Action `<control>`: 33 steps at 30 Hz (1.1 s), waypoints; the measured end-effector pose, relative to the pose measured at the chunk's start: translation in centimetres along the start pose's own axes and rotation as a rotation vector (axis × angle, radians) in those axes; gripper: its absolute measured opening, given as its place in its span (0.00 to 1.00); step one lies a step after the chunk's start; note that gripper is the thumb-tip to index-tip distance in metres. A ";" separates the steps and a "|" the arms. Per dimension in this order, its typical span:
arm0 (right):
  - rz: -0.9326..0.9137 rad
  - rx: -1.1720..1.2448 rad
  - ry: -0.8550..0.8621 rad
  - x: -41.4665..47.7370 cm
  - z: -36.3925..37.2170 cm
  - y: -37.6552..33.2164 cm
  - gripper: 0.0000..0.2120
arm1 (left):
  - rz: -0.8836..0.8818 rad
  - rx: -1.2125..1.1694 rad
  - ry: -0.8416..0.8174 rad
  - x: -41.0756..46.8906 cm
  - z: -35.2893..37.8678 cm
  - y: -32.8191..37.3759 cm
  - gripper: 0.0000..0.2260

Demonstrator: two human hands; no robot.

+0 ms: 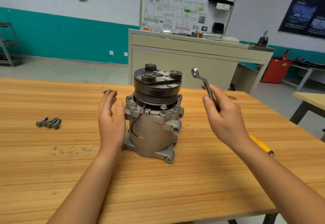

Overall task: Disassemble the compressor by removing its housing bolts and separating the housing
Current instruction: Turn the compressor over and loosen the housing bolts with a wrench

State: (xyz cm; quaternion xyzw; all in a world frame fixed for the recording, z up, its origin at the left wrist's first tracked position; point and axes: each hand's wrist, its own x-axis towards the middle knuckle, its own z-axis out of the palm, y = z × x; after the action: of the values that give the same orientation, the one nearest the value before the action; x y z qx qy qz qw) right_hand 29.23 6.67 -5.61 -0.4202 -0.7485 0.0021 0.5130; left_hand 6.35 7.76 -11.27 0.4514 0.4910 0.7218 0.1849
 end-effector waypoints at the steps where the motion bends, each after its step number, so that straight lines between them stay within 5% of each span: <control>1: 0.072 0.053 -0.012 -0.7 0.4 -0.2 0.08 | 0.171 0.016 0.042 -0.6 -0.2 1.1 0.11; 4: 0.423 0.315 -0.079 -2.2 2.3 -0.6 0.03 | 0.568 0.144 -0.148 -1.9 -0.3 4.5 0.07; 7: 0.715 0.614 -0.072 -2.8 4.1 -0.8 0.04 | 0.608 0.472 -0.434 -1.8 0.2 6.9 0.12; 13: 0.808 0.790 -0.075 -3.4 5.1 -1.2 0.04 | 0.791 0.714 -0.546 -1.4 0.4 8.1 0.08; 20: 0.853 0.838 -0.088 -3.8 4.9 -1.1 0.05 | 0.842 0.683 -0.408 -2.6 1.0 7.2 0.08; 28: 0.837 0.859 -0.117 -3.7 4.1 -1.6 0.05 | 1.047 0.429 0.026 1.0 -1.2 12.4 0.08; 30: 0.826 0.871 -0.112 -3.7 4.0 -1.8 0.05 | 0.921 0.432 0.019 1.7 -3.6 11.1 0.09; 33: 0.800 0.858 -0.137 -3.8 4.4 -2.1 0.04 | 0.484 0.460 0.024 2.7 -8.3 6.7 0.08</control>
State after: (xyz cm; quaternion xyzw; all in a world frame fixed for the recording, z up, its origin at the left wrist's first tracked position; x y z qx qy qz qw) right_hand 25.00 4.83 -9.74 -0.4238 -0.4954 0.5253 0.5468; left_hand -0.80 2.16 -5.11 0.5762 0.5219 0.6203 -0.1045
